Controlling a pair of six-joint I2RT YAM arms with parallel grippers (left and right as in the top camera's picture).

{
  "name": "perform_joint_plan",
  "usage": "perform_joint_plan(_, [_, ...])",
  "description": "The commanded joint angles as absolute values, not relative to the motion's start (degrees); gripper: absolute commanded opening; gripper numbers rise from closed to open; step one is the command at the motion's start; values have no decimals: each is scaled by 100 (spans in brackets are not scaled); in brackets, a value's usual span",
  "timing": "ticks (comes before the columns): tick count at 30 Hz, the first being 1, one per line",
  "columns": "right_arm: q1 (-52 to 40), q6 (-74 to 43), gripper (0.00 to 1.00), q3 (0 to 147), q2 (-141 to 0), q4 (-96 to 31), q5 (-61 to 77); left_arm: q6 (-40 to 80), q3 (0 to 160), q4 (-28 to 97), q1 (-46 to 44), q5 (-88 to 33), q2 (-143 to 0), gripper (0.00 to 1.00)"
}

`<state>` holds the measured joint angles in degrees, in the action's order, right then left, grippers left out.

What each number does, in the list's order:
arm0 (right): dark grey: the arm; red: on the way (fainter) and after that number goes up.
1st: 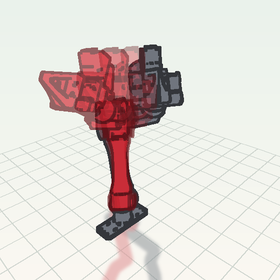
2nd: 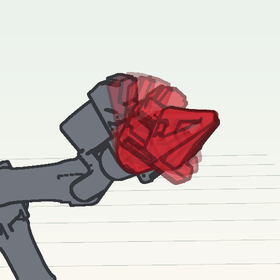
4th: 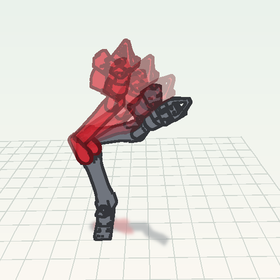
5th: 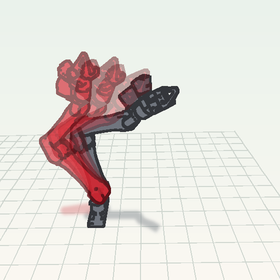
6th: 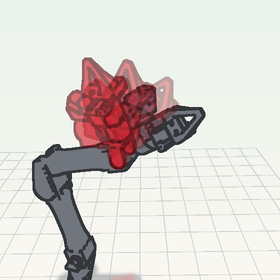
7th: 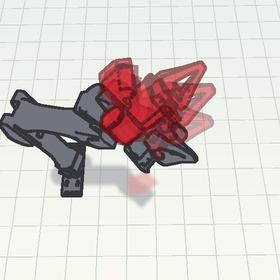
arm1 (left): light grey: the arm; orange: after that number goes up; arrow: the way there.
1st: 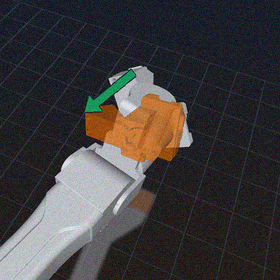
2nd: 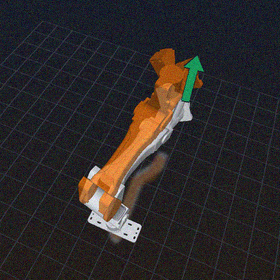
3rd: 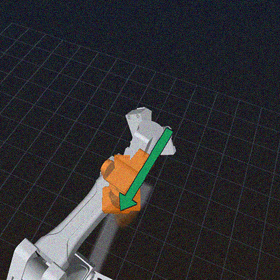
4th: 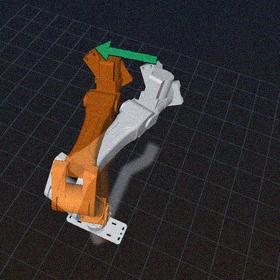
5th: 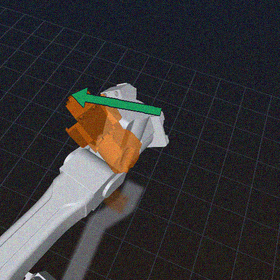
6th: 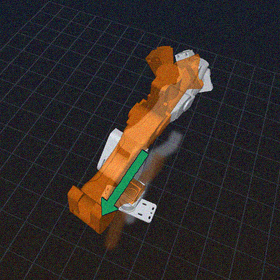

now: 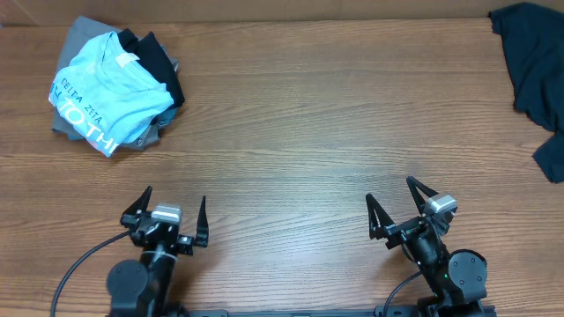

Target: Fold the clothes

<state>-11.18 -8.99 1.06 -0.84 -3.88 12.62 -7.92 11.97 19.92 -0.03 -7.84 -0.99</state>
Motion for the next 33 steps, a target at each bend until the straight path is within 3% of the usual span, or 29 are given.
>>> perform_joint_plan(1, [-1090,-902,100,45,-16,-349,1203,-814,615,1415,-30,-751,-16,100])
perform_joint_plan(5, [-1090,-902,100,45,-16,-349,1203,-814,283,910,-30,-746,-19,100])
perform_joint_plan(33, [-1090,-902,100,45,-16,-349,1203,-814,263,910,-30,-705,-27,100])
